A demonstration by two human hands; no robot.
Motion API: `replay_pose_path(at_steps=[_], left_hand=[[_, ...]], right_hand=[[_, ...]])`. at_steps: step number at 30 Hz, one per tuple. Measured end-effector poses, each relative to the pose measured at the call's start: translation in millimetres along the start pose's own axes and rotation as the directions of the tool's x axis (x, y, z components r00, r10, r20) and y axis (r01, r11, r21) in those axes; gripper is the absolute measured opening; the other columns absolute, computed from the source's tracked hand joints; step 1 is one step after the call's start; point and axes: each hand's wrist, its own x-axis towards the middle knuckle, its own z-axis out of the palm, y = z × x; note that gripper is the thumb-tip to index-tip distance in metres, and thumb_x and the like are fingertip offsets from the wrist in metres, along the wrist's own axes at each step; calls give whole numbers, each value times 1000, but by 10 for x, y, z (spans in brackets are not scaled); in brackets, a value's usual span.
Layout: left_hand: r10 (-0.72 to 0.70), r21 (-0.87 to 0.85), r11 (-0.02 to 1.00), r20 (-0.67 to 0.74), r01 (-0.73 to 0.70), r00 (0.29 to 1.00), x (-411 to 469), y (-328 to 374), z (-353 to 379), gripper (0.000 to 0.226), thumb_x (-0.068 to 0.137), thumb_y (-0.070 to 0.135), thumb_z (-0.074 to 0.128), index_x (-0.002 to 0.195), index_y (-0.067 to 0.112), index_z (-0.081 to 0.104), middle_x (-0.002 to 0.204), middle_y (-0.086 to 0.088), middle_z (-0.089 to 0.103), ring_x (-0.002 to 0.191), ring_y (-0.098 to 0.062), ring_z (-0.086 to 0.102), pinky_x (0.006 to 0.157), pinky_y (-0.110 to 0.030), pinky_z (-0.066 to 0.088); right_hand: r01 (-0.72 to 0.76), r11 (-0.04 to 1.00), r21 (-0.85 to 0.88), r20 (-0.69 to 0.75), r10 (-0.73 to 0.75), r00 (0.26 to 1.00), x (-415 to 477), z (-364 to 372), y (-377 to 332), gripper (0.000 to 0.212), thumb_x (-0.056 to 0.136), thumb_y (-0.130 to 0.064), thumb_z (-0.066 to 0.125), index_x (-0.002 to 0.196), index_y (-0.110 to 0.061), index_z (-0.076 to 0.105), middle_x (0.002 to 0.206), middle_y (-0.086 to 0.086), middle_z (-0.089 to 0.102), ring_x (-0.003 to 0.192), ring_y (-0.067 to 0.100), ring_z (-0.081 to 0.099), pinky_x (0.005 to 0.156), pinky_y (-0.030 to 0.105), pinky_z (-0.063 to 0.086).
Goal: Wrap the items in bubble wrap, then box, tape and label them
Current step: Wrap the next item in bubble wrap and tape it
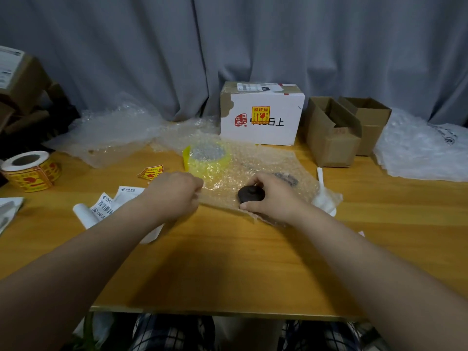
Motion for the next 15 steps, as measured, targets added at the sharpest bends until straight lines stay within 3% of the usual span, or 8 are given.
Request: replay_pose_path(at_steps=[3, 5, 9, 13, 15], left_hand=[[-54, -18, 998, -40, 53, 998, -13, -54, 52, 19, 92, 26, 49, 107, 22, 61, 105, -2, 47, 103, -21, 46, 77, -30, 36], [-133, -96, 988, -92, 124, 987, -18, -61, 51, 24, 94, 27, 50, 114, 24, 64, 104, -3, 44, 97, -21, 46, 74, -29, 38], [-229, -151, 965, -71, 216, 971, -7, -62, 10, 27, 98, 28, 45, 116, 23, 64, 113, -6, 63, 101, -26, 58, 77, -34, 49], [-235, -164, 961, -72, 221, 969, 5, -73, 42, 27, 98, 26, 45, 115, 20, 64, 99, -6, 68, 93, -26, 62, 77, -37, 53], [-255, -305, 928, -98, 215, 962, 9, -81, 70, 25, 97, 21, 47, 114, 17, 65, 97, -7, 70, 89, -26, 64, 78, -39, 53]], right_hand=[[8, 1000, 23, -28, -7, 1000, -4, 31, 29, 50, 73, -46, 78, 110, -25, 52, 111, -6, 57, 99, 15, 55, 86, 36, 50], [17, 1000, -9, -53, -18, 998, -5, 47, 35, 48, 75, -45, 76, 110, -25, 51, 114, -6, 56, 101, 15, 54, 87, 35, 50], [26, 998, -60, -54, -29, 998, -15, 43, 33, 47, 79, -46, 72, 114, -24, 51, 118, -5, 56, 104, 16, 53, 90, 37, 50], [-7, 998, -58, -32, 5, 999, -24, 11, 28, 60, 81, -45, 71, 130, -20, 47, 130, -2, 53, 117, 18, 51, 97, 37, 47], [-25, 998, -62, -19, 23, 1000, -25, -3, 16, 66, 81, -43, 71, 137, -18, 45, 134, 0, 50, 120, 19, 49, 100, 36, 45]])
